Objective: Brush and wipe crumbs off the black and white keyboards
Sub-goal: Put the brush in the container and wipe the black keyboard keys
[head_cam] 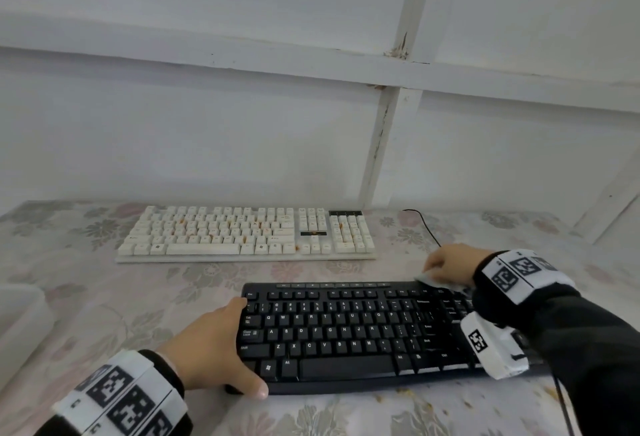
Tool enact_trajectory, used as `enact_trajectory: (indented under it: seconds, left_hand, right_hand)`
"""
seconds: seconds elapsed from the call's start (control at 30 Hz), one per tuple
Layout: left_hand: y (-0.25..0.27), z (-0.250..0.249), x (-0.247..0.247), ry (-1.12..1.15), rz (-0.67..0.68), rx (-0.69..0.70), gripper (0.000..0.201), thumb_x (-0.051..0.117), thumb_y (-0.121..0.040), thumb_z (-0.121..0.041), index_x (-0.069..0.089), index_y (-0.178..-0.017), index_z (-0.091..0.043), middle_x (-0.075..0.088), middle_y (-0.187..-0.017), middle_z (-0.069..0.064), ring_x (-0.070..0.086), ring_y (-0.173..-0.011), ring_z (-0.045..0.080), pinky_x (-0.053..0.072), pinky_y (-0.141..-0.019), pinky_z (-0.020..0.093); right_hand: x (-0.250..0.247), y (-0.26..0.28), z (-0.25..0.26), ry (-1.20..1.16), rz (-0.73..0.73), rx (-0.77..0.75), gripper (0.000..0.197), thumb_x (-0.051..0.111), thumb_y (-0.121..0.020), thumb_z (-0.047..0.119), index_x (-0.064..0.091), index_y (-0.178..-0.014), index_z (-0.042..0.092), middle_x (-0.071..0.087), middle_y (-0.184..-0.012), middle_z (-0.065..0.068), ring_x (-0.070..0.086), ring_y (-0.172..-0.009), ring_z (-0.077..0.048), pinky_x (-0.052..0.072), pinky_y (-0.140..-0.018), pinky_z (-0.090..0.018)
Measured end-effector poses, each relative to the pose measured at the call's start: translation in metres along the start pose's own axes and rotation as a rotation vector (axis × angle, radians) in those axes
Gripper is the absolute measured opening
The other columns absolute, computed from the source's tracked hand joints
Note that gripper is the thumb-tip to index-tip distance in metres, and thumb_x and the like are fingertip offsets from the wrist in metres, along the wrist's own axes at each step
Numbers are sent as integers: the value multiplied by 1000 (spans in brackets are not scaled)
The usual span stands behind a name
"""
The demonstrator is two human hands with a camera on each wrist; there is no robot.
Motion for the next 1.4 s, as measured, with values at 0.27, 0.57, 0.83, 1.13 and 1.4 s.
enact_trajectory:
  seconds: [0.27, 0.57, 0.83, 1.13, 1.4]
  left_hand:
    - [1, -1, -1, -7, 16, -3, 85, 84, -59, -33, 29, -123, -32, 52, -105, -20, 51, -95, -1, 41, -67, 10]
    - [0, -1, -1, -16, 24, 18, 87, 84, -60, -33, 28, -126, -29, 50, -107, -21, 51, -97, -1, 42, -70, 10]
    - [-3, 5, 1, 33, 3, 31, 88, 85, -56, -31, 28, -124, -32, 48, -111, -20, 49, -100, -2, 41, -76, 11]
    - [-6, 6, 2, 21, 13, 33, 88, 85, -56, -34, 25, -120, -36, 48, -114, -19, 50, -103, 1, 44, -84, 15]
    - [-6, 4, 1, 10, 13, 63, 88, 82, -48, -40, 31, -120, -36, 46, -114, -22, 48, -104, -1, 42, -84, 14]
  right_hand:
    - [-14, -18, 72, 221, -19, -111, 33, 45, -98, 21, 60, -123, 5, 62, -122, -8, 62, -105, -21, 49, -92, -28]
    - [0, 5, 233, 48, -43, -543, 32, 46, -98, 20, 59, -126, 11, 55, -133, -8, 57, -111, -23, 46, -91, -32]
    - [6, 0, 163, -50, 7, -416, 33, 45, -98, 26, 59, -124, 11, 59, -96, 0, 42, -57, -4, 40, -50, -15]
    - [9, 1, 21, -169, -64, -137, 20, 47, -97, 24, 62, -110, 24, 57, -82, 11, 50, -61, -2, 35, -43, -8]
    - [-20, 9, -54, -323, -197, -43, 20, 58, -92, 32, 68, -106, 21, 57, -65, 7, 49, -38, 7, 34, -41, -6]
Point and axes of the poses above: each hand's wrist, its own y-axis away from the middle knuckle, its own x-axis out of the palm, z = x × y, the point moved 3 cm from there along -y, towards the middle knuckle
